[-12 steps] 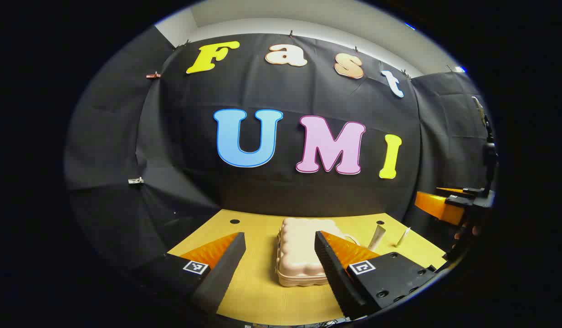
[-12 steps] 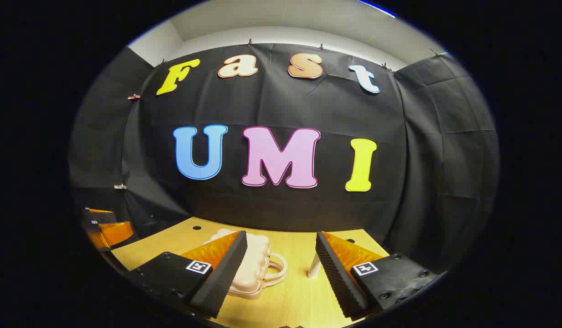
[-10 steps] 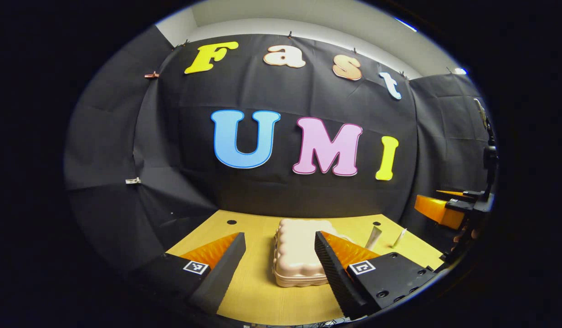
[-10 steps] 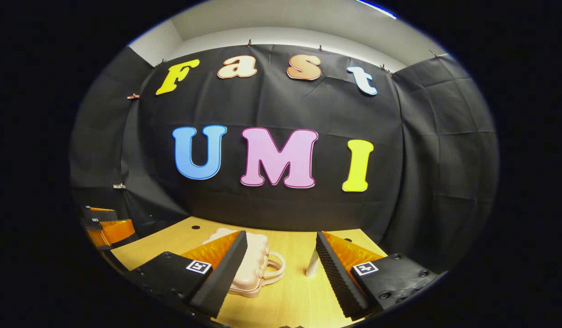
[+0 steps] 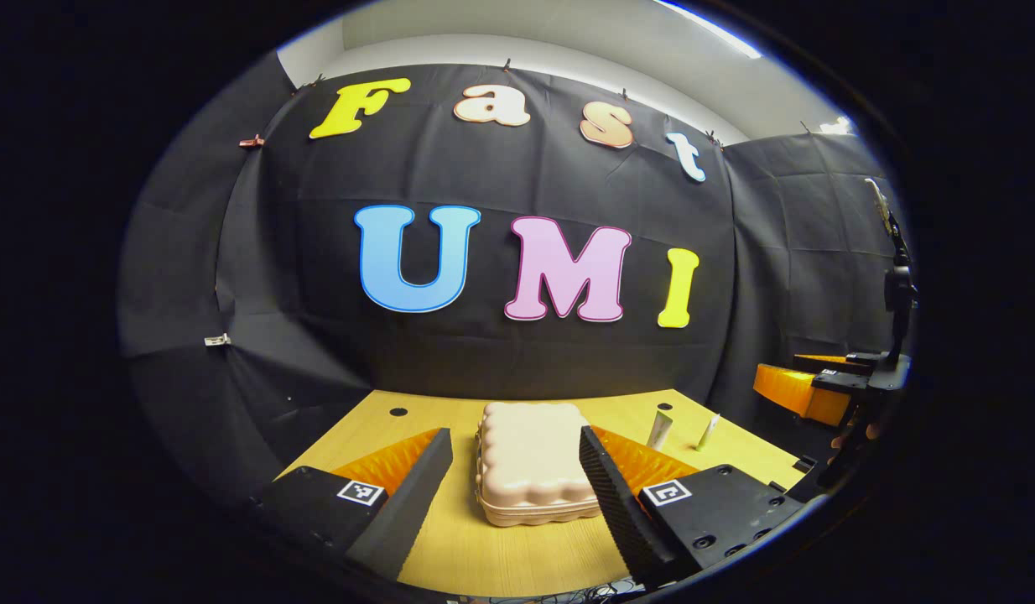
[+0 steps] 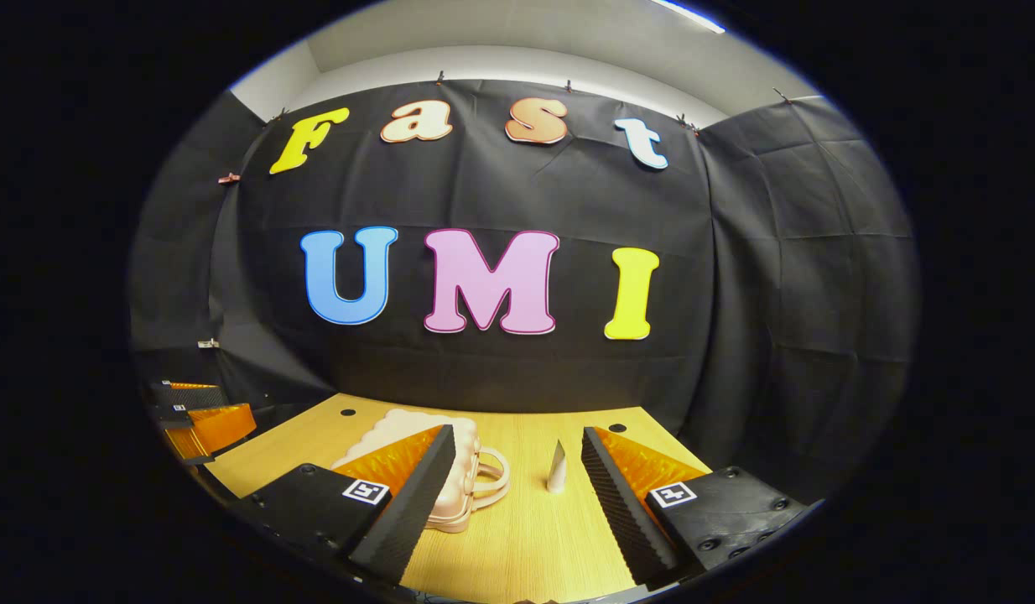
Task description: First open the suitcase, pack the skin care products into it, and then close the suitcase.
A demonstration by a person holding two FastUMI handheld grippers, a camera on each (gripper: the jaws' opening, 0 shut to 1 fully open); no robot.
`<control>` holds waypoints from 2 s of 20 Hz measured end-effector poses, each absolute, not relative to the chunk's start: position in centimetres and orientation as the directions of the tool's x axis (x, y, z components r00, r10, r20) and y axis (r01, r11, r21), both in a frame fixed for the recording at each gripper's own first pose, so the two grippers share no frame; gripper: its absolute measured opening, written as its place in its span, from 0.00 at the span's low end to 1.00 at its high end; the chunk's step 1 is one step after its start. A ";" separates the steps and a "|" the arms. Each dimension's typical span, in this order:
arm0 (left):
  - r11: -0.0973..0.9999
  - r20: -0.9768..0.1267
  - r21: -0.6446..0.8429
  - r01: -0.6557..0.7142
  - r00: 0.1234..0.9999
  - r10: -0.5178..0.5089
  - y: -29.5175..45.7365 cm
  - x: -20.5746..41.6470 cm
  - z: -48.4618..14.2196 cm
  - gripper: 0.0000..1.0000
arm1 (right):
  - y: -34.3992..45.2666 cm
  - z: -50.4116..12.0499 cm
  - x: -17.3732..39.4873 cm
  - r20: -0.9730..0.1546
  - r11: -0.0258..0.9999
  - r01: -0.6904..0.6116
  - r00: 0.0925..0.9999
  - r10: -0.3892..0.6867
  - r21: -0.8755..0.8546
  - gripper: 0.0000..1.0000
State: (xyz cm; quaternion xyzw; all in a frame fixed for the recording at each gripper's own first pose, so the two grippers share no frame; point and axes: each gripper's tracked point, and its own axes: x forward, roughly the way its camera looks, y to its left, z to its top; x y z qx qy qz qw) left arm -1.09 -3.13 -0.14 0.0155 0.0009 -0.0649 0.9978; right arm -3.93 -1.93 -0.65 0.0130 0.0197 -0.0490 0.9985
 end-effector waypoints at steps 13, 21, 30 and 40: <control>0.994 -0.077 0.017 0.109 0.991 -0.107 -2.0 0.1 -2.6 0.96 | -1.5 -1.9 -3.8 -0.078 0.993 0.112 0.991 -0.110 0.024 0.96; 0.993 -0.103 0.005 0.121 0.987 -0.120 -2.9 0.5 -3.5 0.96 | -2.3 -2.6 -3.6 -0.113 0.993 0.115 0.987 -0.112 0.019 0.96; 0.976 -0.151 -0.052 0.212 0.964 -0.217 -9.5 4.9 -3.9 0.96 | -6.2 -2.9 -0.8 -0.145 0.993 0.117 0.983 -0.116 -0.003 0.96; 0.924 -0.307 -0.095 0.369 0.873 -0.380 -27.2 20.4 -8.5 0.92 | -16.2 -4.1 6.1 -0.153 0.995 0.097 0.984 -0.093 0.020 0.96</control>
